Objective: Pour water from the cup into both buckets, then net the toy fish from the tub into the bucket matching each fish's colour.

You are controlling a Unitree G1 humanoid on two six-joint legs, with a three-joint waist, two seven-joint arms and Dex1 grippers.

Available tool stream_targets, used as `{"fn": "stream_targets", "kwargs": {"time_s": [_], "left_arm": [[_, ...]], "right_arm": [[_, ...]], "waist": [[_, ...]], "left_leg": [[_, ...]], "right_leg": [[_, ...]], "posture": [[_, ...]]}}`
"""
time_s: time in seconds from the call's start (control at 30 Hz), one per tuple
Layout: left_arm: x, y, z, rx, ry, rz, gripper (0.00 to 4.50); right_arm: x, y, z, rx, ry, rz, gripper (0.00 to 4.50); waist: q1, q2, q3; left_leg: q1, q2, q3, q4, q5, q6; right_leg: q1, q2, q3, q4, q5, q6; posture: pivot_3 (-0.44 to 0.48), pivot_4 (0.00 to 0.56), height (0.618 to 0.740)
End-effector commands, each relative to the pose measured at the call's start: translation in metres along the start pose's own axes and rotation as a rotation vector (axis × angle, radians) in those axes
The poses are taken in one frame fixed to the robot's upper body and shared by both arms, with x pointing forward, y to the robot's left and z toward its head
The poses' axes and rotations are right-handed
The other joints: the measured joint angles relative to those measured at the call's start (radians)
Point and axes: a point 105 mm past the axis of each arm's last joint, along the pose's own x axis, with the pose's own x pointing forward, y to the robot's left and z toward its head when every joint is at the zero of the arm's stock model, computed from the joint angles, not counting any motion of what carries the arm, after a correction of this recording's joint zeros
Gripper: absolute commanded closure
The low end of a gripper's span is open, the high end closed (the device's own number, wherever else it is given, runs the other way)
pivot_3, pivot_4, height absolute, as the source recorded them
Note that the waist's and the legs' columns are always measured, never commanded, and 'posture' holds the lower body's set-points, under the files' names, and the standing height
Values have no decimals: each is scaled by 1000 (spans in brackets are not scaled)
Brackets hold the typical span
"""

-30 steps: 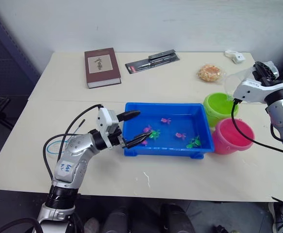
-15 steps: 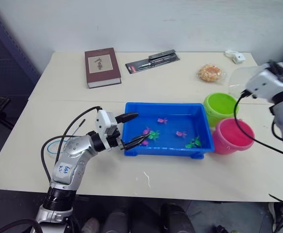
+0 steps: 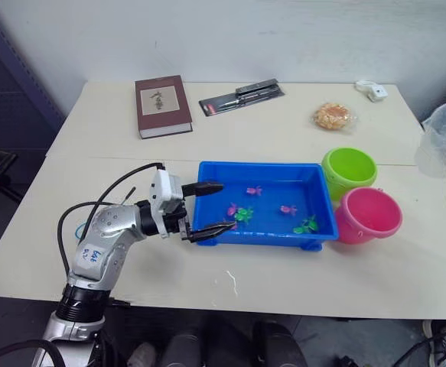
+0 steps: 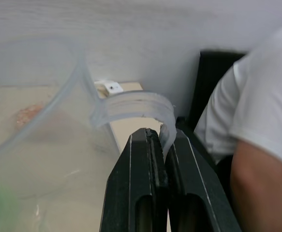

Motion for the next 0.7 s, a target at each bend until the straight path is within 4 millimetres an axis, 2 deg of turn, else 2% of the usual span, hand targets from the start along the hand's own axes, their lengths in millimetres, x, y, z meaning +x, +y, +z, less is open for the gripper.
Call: {"fn": "stream_targets", "kwargs": {"time_s": [0.03,0.17,0.33,0.5,0.7], "left_arm": [[4,-18,16,11,-11,-125,0],[4,-26,21,-10,-2,-168,0],[-3,-30,16,-37,39,-135,0],[-3,-18,21,-26,23,-48,0],[1,-27,19,-36,26,-83,0]], "right_arm": [[-23,-32,-7,162,-51,-155,4435],[-38,-37,-44,193,4,-232,4435],[-63,-41,-88,231,86,-379,4435],[-71,-28,-105,249,136,-374,4435],[-82,-15,-125,246,165,-372,4435]], "waist": [[0,0,0],[-5,1,0],[-8,2,-1],[-6,2,-1],[-4,2,-1]], "left_leg": [[0,0,0,0,0,0],[1,-1,1,0,0,0],[3,0,2,-1,0,0],[2,0,2,0,0,0],[2,0,0,-1,0,0]], "right_leg": [[0,0,0,0,0,0],[0,0,3,0,0,1],[-1,1,7,1,0,0],[-1,0,10,1,0,0],[0,1,11,1,0,0]], "posture": [[0,150,738],[0,150,738],[0,150,738],[0,150,738],[0,150,738]]}}
